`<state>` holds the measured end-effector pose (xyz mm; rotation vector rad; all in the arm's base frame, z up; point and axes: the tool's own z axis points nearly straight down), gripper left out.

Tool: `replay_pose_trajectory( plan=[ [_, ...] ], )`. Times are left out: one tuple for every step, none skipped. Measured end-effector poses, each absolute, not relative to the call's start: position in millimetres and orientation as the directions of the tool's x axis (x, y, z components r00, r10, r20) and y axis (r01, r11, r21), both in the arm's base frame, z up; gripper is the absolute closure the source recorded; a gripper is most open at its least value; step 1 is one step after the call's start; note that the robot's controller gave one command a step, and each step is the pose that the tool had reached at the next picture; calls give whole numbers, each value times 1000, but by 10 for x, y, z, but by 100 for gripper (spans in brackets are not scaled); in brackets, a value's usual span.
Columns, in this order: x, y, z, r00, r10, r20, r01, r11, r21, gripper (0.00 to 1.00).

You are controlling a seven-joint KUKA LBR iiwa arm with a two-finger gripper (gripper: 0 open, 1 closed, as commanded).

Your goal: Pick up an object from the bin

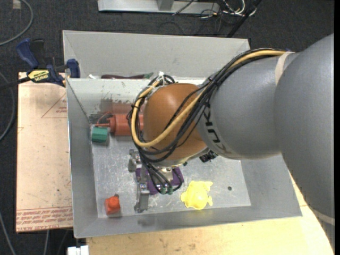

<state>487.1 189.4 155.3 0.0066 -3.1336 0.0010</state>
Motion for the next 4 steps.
replay_pose_trajectory(
  plan=[
    [4890, 1884, 1596, -1000, 0, 1, 0, 1000, 1, 0],
    [5171, 1350, 1090, -999, -36, -1, -36, 999, 3, 0],
    [5323, 1309, 743, -1000, 31, 0, 31, 1000, 3, 100],
    [5323, 1308, 743, -1000, 31, 0, 31, 1000, 3, 100]
  ],
)
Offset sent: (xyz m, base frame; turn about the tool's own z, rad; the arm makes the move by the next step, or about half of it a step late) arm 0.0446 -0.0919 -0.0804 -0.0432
